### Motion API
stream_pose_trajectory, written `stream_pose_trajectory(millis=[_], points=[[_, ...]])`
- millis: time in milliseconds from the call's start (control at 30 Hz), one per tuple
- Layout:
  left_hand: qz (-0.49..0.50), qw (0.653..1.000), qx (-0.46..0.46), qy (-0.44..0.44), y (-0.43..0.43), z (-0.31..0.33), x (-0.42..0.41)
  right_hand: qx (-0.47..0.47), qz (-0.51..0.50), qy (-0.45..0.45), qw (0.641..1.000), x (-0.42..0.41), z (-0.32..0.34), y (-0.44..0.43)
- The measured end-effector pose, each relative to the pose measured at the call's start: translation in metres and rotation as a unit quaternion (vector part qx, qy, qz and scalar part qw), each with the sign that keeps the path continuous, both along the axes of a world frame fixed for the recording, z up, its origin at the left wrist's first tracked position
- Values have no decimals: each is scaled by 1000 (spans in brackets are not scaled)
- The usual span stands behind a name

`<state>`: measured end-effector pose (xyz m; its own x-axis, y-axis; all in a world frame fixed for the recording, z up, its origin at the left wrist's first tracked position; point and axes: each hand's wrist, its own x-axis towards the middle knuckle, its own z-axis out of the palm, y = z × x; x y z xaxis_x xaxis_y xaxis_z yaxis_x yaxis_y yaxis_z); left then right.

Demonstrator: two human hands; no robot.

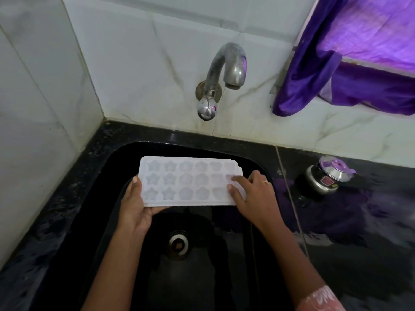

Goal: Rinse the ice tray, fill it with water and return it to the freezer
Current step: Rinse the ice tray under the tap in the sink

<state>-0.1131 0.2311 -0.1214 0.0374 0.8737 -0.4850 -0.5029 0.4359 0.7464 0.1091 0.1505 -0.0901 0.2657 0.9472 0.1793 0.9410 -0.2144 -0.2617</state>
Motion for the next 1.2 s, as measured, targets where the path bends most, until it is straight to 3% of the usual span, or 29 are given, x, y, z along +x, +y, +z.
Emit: stream_pose_trajectory(millis=[367,700,867,1200], points=[[-7,1000,11,14,0,4,-1,-60,8,8,998,-5,-5,4],[-7,1000,18,13,0,6,-2,-52,4,-8,999,2,-2,7],[-3,1000,16,6,0,6,-3,-67,-5,73,995,1,1,9],[8,1000,13,10,2,6,-5,-91,17,94,991,2,2,7]])
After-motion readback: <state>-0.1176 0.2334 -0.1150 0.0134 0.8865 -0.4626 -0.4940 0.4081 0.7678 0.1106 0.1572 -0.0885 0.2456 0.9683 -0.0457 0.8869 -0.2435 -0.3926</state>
